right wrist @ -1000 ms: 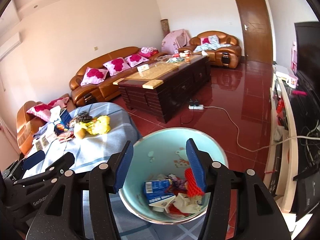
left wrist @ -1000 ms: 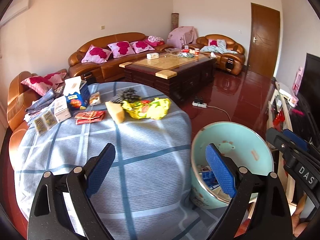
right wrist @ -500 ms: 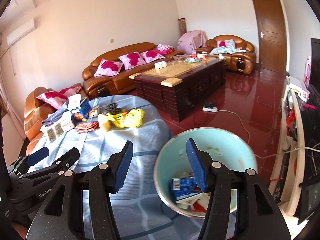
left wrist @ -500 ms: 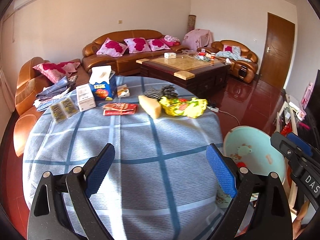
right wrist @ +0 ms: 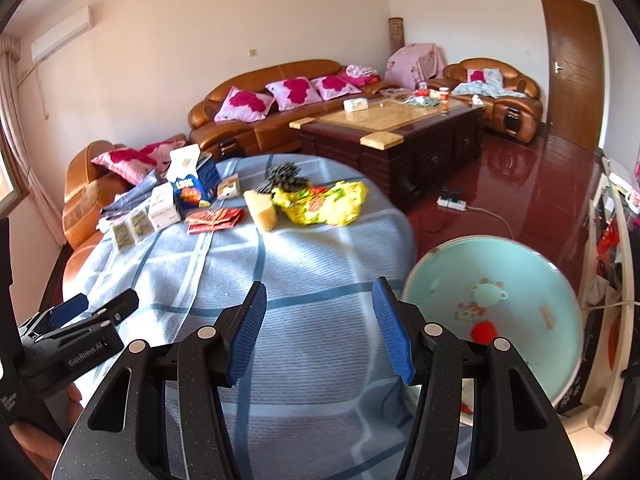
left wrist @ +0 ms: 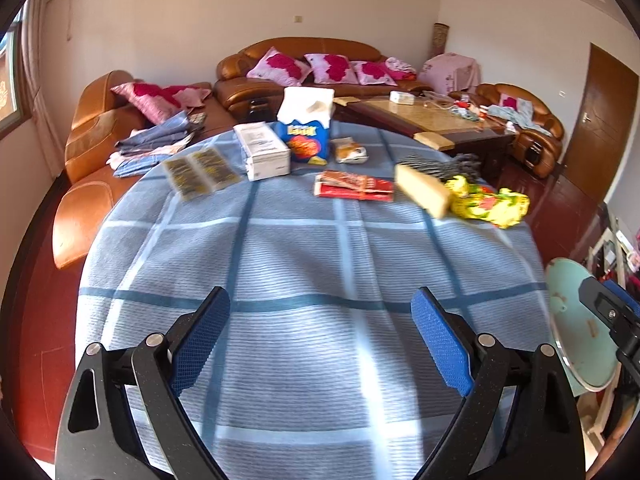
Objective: Collect trash
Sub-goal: 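Move both open tools back over the table, then grasp the yellow printed bag with the right tool while the left tool grasps the red wrapper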
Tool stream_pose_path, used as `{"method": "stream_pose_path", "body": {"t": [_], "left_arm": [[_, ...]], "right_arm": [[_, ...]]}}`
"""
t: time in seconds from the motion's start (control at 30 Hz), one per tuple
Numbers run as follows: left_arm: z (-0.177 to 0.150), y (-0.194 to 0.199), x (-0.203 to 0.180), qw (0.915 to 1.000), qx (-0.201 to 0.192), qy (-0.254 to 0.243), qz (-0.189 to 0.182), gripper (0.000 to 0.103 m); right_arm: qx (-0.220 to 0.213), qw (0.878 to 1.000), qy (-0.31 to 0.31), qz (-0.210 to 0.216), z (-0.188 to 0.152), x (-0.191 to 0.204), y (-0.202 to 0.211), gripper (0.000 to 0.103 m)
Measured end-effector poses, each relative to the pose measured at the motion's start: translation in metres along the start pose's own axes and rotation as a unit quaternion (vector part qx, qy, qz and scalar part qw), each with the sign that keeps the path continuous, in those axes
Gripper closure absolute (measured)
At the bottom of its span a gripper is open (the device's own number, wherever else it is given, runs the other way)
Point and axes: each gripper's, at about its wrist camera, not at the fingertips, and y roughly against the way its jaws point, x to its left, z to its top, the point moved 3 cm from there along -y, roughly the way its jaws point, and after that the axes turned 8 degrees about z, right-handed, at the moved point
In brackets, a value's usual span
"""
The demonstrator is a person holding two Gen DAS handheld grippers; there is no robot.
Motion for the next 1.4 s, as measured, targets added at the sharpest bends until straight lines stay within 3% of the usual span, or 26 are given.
{"method": "stream_pose_path", "body": {"t": [0.23,0.47,0.67,0.9,1.17,1.2,1.23,1.3,1.37,1.4], "left_arm": [[0.005,-0.032,0.035,0.9995,0.017,0.017,0.020,0.013],[0.016,-0.063,0.043,0.9991,0.032,0.014,0.022,0.014],[0.029,-0.085,0.041,0.9988,0.046,0.004,0.014,0.014],[0.051,-0.098,0.035,0.9988,0.049,-0.003,0.002,0.014],[0.071,-0.110,0.023,0.9983,0.057,-0.015,-0.003,0.013],[0.073,-0.111,0.020,0.9982,0.057,-0.017,-0.002,0.013],[0.075,-0.113,0.018,0.9982,0.058,-0.018,-0.002,0.013],[0.080,-0.118,0.013,0.9980,0.060,-0.017,-0.004,0.013],[0.084,-0.122,0.009,0.9981,0.060,-0.018,-0.001,0.013],[0.087,-0.126,0.007,0.9980,0.061,-0.019,0.004,0.013]], "right_arm": [[0.019,1.000,0.001,0.004,0.005,0.009,-0.034,0.048],[0.030,1.000,-0.004,-0.007,0.029,-0.011,-0.070,0.045],[0.048,0.998,0.034,-0.008,0.059,-0.030,-0.102,0.042],[0.097,0.991,0.087,0.042,0.085,-0.040,-0.147,0.039],[0.142,0.979,0.134,0.055,0.072,-0.030,-0.181,0.040],[0.141,0.979,0.134,0.058,0.071,-0.029,-0.181,0.048],[0.140,0.979,0.135,0.060,0.070,-0.029,-0.181,0.067],[0.146,0.978,0.133,0.070,0.068,-0.028,-0.182,0.080],[0.142,0.978,0.135,0.071,0.065,-0.026,-0.178,0.082],[0.141,0.977,0.140,0.073,0.063,-0.024,-0.174,0.101]]}}
